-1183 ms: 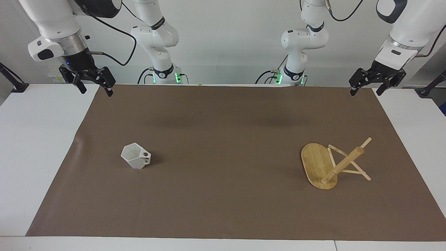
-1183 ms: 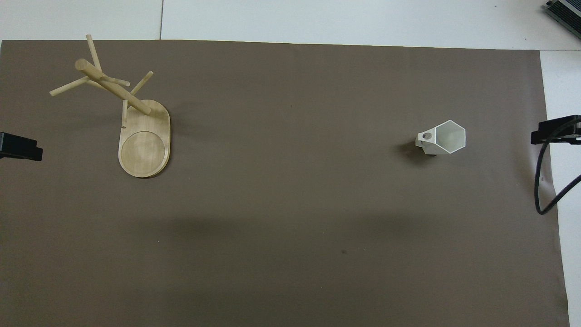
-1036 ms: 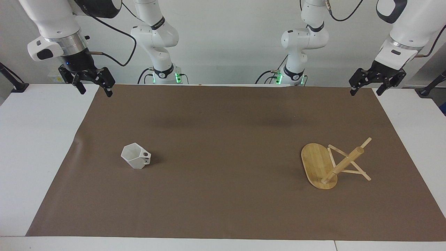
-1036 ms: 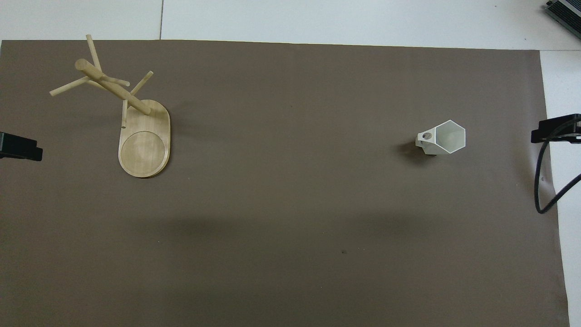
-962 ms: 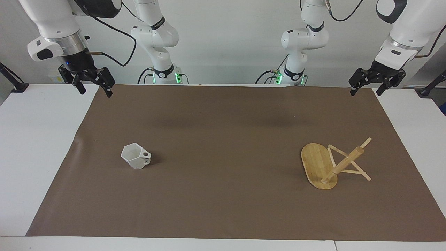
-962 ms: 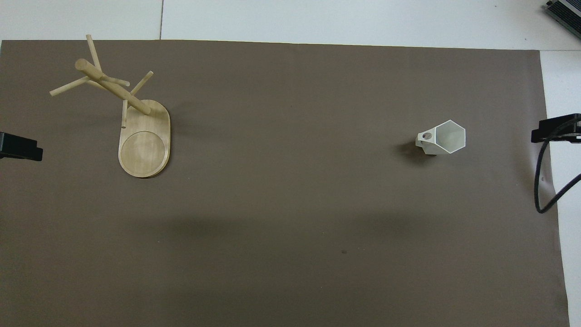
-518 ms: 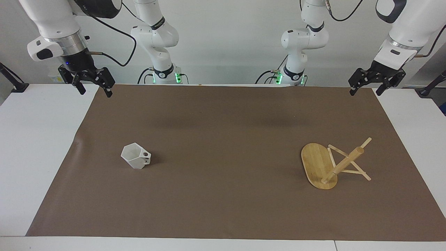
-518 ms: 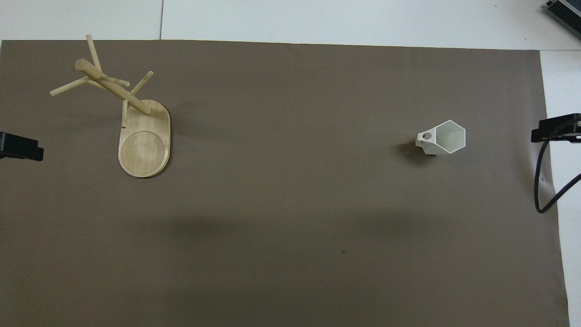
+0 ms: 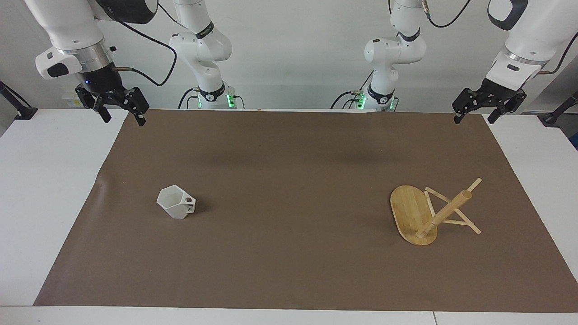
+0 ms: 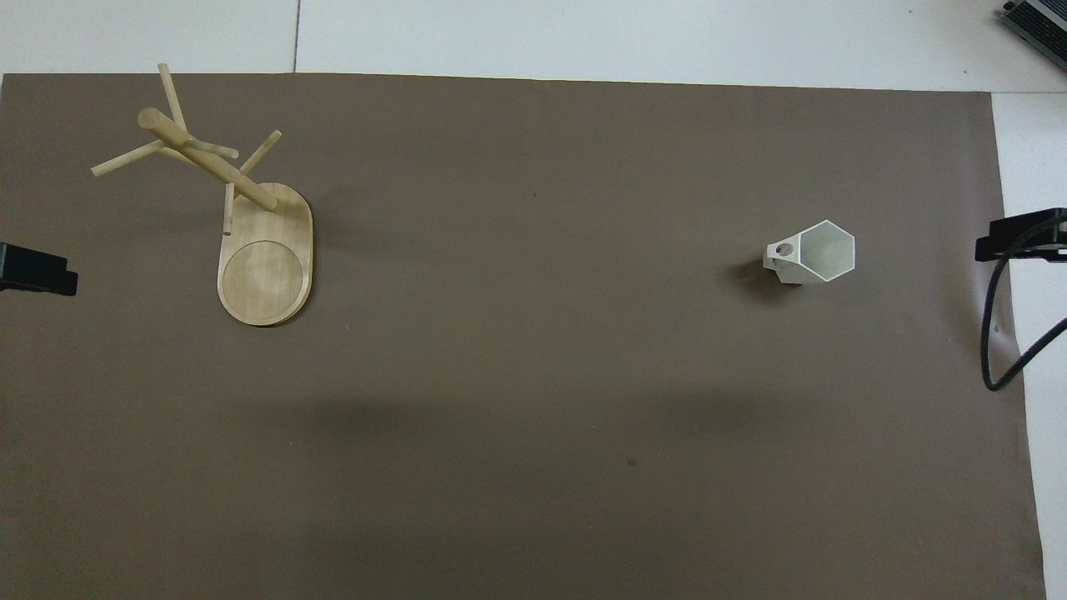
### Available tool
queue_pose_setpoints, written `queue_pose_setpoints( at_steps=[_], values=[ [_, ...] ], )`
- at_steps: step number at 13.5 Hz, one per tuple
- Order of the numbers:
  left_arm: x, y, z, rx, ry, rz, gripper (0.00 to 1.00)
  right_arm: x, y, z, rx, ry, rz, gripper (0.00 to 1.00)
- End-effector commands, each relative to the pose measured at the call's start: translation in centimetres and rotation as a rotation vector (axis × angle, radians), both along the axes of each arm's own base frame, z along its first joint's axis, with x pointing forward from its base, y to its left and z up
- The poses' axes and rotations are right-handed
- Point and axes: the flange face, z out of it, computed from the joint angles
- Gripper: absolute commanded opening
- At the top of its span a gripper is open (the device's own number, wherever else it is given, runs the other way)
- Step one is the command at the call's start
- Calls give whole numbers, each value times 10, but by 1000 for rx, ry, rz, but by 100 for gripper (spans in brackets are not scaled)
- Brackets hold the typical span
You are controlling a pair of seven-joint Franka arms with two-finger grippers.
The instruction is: Hang cup on rack
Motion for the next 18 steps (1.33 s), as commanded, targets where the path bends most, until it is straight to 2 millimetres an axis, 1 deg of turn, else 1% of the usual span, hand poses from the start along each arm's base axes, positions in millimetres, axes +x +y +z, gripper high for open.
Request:
queue_pose_setpoints(
  at_steps=[1, 8, 9, 11, 13, 14, 16, 18],
  values=[
    [-5, -2, 1, -5, -1, -13, 100, -4, -4, -1, -9, -16, 22, 100],
    [-5, 0, 0, -4, -1, -4, 100, -6, 0, -2, -9, -8, 29, 100],
    [-5, 0, 0, -6, -1, -2, 100, -6, 1, -3, -10, -7, 43, 100],
    [-5, 1, 0, -4, -2, -4, 100, -6, 4, -3, -17, -8, 130, 100],
    [-5, 2, 0, -4, -2, -2, 100, -4, 12, -20, -23, -57, 149, 100],
    [-5, 2, 0, -4, -2, -2, 100, -6, 13, -32, -26, -80, 151, 100],
    [-5, 2, 0, -5, -3, -1, 100, 0, 13, -65, -26, -94, 148, 100],
    [-5, 2, 0, -4, -4, -1, 100, 13, 12, -96, -29, -112, 137, 100]
  ],
)
